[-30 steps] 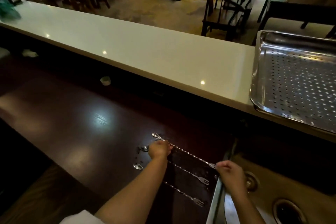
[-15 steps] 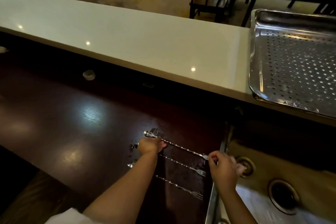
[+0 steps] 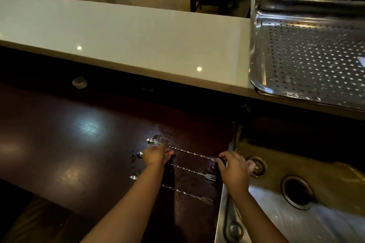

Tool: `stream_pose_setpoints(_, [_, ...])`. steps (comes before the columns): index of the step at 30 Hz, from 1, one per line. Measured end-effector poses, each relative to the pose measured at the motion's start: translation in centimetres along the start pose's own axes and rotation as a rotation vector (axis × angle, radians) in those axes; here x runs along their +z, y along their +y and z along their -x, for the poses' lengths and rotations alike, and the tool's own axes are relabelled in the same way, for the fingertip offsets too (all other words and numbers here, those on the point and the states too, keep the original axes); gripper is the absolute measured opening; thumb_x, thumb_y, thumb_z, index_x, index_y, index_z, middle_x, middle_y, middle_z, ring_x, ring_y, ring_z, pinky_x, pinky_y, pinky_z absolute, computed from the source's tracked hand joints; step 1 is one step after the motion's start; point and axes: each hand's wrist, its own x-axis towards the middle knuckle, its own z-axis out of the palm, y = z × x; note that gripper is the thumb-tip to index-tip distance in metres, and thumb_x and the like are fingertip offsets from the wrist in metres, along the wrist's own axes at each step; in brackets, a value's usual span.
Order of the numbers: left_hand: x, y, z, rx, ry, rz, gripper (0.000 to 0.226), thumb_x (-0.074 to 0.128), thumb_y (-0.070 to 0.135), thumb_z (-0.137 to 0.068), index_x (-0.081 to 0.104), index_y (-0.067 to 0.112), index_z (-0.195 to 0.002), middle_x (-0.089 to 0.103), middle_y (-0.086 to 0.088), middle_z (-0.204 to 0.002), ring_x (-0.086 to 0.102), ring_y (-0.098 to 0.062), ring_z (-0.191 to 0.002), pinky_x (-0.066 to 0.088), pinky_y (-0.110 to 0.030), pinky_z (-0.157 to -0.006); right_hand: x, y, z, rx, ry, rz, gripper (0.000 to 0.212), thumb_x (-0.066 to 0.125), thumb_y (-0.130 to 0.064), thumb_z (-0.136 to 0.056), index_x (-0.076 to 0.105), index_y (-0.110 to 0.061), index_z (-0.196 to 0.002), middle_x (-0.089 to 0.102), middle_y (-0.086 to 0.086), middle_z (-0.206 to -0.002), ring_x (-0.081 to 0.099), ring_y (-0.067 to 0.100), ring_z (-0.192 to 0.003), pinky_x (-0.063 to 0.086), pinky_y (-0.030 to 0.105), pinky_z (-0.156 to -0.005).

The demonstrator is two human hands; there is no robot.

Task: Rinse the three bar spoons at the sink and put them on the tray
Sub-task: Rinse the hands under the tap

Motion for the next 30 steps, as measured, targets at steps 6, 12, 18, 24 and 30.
stream_pose_setpoints(6, [2.6, -2.7, 5.0, 0.303, -0.223, -0.241, 0.022, 0.040, 0.006, -0.094, 0.060, 0.008, -0.084, 0.060, -0.003, -0.071, 0.060, -0.010, -0.059, 0.046, -0.019, -0.058, -2.8, 2.0, 1.3, -0.011, 0.081, -0.057, 0.011, 0.061, -0.021, -0.083, 0.068, -0.020, -0.092, 0.067, 0.002, -0.094, 0.058, 0.024, -0.090, 0.019, 0.032, -0.081])
stream_pose_setpoints(12, [7.2, -6.4, 10.8, 0.501, -0.401, -0.452, 0.020, 0.045, 0.006, -0.092, 0.063, 0.000, -0.096, 0.063, -0.004, -0.071, 0.059, -0.005, -0.052, 0.045, -0.016, -0.053, -7.6, 6.8, 3.6, -0.033, 0.107, -0.076, 0.015, 0.060, -0.020, -0.084, 0.066, -0.020, -0.097, 0.066, 0.002, -0.098, 0.058, 0.022, -0.094, 0.023, 0.035, -0.085])
stream_pose_setpoints(18, [11.9, -10.7, 17.1, 0.753, -0.443, -0.625, 0.014, 0.053, 0.018, -0.090, 0.066, 0.014, -0.090, 0.070, -0.007, -0.080, 0.065, -0.020, -0.075, 0.051, -0.033, -0.076, -12.5, 13.3, 5.8, -0.034, 0.159, -0.060, 0.016, 0.059, -0.023, -0.085, 0.065, -0.023, -0.099, 0.066, -0.001, -0.101, 0.057, 0.019, -0.097, 0.015, 0.029, -0.078])
stream_pose_setpoints(24, [15.3, -19.2, 22.9, 1.088, -0.291, -0.991, 0.024, 0.052, 0.033, -0.087, 0.065, 0.017, -0.101, 0.068, -0.005, -0.098, 0.064, -0.024, -0.091, 0.050, -0.037, -0.079, -17.2, 22.1, 9.5, 0.054, 0.193, -0.071, 0.021, 0.058, -0.023, -0.085, 0.064, -0.022, -0.105, 0.064, 0.001, -0.109, 0.055, 0.022, -0.104, 0.023, 0.033, -0.087])
stream_pose_setpoints(30, [19.0, -27.4, 26.8, 1.208, -0.324, -1.147, 0.037, 0.049, 0.034, -0.089, 0.057, 0.019, -0.121, 0.059, -0.001, -0.124, 0.054, -0.021, -0.115, 0.035, -0.039, -0.101, -22.0, 30.7, 13.0, 0.168, 0.190, -0.030, 0.028, 0.054, -0.026, -0.088, 0.059, -0.023, -0.115, 0.058, 0.002, -0.122, 0.050, 0.022, -0.114, 0.028, 0.039, -0.097])
